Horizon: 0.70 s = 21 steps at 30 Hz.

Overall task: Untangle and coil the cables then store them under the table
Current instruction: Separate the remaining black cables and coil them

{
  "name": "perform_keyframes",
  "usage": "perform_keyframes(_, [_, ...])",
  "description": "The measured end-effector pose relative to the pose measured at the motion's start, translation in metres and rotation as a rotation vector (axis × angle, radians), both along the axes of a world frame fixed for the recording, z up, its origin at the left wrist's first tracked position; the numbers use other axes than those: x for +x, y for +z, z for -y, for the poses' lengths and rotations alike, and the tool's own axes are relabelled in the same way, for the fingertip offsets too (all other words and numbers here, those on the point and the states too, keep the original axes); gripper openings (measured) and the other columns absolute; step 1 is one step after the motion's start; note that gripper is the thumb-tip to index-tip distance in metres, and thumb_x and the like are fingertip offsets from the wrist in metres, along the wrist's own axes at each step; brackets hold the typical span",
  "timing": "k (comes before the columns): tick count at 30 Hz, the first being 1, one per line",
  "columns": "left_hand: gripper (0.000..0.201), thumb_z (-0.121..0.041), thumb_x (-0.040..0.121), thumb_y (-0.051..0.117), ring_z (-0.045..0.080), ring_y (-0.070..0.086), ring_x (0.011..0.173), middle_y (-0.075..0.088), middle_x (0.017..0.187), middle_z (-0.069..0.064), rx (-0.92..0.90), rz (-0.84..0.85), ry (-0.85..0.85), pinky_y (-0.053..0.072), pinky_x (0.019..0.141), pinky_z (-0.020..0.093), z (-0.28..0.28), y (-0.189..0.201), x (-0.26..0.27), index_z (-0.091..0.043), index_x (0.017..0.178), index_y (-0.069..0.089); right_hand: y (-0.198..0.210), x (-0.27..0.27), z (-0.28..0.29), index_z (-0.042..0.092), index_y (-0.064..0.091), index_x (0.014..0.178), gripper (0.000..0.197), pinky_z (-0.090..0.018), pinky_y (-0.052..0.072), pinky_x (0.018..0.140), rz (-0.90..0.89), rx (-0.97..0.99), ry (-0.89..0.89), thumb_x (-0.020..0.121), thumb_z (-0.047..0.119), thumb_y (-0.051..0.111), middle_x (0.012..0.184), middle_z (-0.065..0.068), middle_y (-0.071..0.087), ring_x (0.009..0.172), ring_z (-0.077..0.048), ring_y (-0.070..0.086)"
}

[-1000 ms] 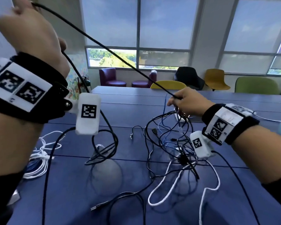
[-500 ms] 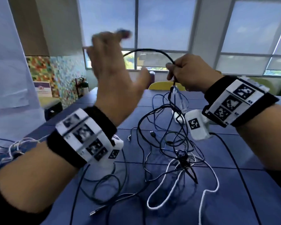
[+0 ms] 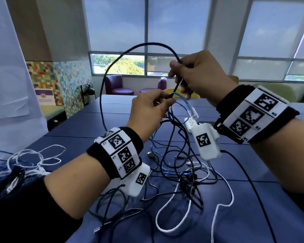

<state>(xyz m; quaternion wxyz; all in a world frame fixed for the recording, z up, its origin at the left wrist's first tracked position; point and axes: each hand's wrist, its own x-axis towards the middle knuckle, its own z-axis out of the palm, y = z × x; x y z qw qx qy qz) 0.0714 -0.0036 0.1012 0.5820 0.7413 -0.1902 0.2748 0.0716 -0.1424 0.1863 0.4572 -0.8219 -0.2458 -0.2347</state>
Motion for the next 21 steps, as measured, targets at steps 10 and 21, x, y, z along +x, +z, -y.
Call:
perform_keyframes(10, [0.019, -0.011, 0.096, 0.058, 0.021, 0.063, 0.051, 0.064, 0.064, 0.015, -0.459, -0.272, -0.169, 0.057, 0.052, 0.029, -0.014, -0.021, -0.005, -0.001, 0.081, 0.058, -0.003, 0.004, 0.008, 0.005, 0.063, 0.075, 0.033, -0.022, 0.039, 0.034, 0.031, 0.234, -0.038, 0.101, 0.022, 0.051, 0.058, -0.011, 0.046, 0.036, -0.021, 0.055])
perform_keyframes(21, [0.031, -0.018, 0.094, 0.059, 0.008, 0.031, 0.031, 0.046, 0.044, -0.003, -0.278, -0.708, 0.110, 0.024, 0.036, 0.012, -0.045, -0.050, 0.029, -0.013, 0.064, 0.052, 0.018, 0.002, 0.022, 0.017, 0.060, 0.076, 0.030, -0.024, 0.035, 0.034, 0.363, 0.448, -0.196, 0.100, 0.030, 0.047, 0.056, -0.002, 0.048, 0.035, -0.022, 0.054])
